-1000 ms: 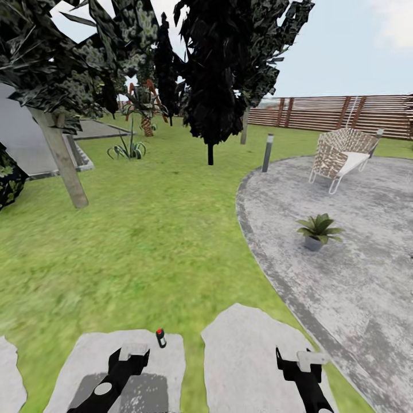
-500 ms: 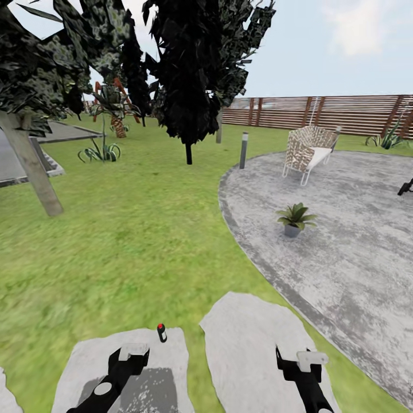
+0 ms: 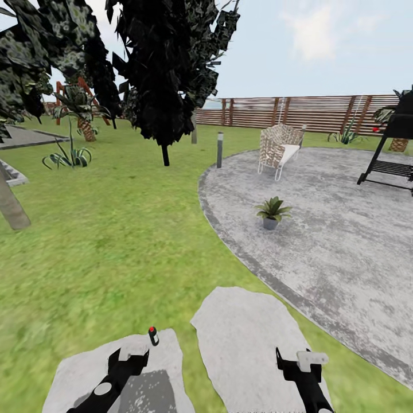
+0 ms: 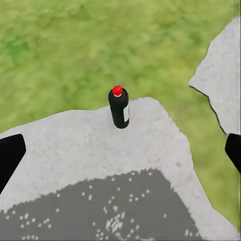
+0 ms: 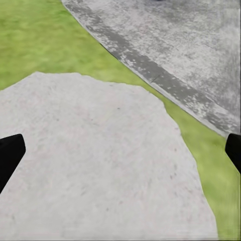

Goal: Pick up the pesticide atomizer in the garden and spray insectifuge to fully cover both potted plants in the garden.

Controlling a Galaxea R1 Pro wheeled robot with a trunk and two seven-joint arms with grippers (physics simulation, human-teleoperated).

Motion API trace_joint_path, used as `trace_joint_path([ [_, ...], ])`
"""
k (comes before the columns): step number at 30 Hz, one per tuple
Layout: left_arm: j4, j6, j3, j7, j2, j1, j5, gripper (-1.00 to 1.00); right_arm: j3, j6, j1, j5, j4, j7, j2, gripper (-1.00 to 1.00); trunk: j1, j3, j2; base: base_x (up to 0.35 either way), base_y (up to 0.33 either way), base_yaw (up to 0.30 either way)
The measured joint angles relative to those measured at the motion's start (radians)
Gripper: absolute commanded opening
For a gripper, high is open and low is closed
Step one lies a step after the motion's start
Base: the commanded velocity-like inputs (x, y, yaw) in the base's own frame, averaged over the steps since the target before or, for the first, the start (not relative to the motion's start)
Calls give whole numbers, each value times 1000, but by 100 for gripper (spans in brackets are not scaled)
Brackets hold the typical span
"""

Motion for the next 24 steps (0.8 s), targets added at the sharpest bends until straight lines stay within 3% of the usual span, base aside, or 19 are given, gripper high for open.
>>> trace_joint_path([
  [14, 1, -1, 2, 0, 2, 0, 0, 100, 0, 0, 0, 0, 0, 0, 0, 100, 0, 0, 0, 0, 16, -265],
  [24, -1, -1, 3, 0, 3, 0, 0, 100, 2, 0, -1, 0, 0, 1, 0, 100, 0, 0, 0, 0, 270, -32],
])
